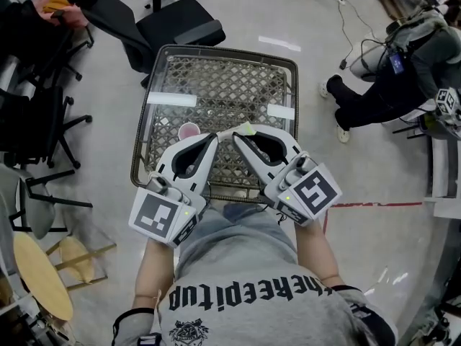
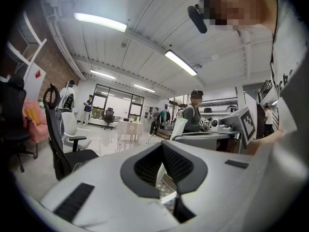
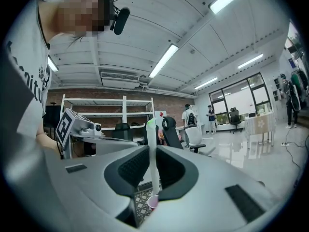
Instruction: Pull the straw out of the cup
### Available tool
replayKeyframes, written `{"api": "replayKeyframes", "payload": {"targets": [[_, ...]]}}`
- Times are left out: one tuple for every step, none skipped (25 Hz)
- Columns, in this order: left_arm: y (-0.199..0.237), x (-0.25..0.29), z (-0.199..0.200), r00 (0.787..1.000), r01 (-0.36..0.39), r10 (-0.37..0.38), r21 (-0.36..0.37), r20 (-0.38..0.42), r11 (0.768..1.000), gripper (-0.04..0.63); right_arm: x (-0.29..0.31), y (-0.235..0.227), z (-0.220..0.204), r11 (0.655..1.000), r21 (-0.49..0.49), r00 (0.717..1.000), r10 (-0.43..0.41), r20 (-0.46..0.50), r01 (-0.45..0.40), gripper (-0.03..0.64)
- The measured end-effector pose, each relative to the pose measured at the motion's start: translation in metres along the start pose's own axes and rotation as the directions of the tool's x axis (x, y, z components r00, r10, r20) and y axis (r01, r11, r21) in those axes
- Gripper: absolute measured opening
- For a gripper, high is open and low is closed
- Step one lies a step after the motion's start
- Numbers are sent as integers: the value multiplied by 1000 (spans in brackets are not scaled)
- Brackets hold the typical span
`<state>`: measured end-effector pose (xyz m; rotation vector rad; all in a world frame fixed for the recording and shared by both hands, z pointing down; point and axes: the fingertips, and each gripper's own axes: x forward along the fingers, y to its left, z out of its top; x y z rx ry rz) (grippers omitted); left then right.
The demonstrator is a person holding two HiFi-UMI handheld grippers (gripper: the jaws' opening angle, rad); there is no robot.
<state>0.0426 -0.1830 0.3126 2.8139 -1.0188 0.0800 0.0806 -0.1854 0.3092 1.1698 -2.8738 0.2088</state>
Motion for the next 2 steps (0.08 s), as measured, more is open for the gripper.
{"api": "replayKeyframes", "payload": {"targets": [[1,2,-1,1000,0,0,-1,-1,1000,26,1,-2,0,1000,0,1000,1,-1,-1,60],[2,3,-1,1000,0,0,-2,-1,1000,26,2,-3,-1,1000,0,1000,1,-2,-1,60]]}}
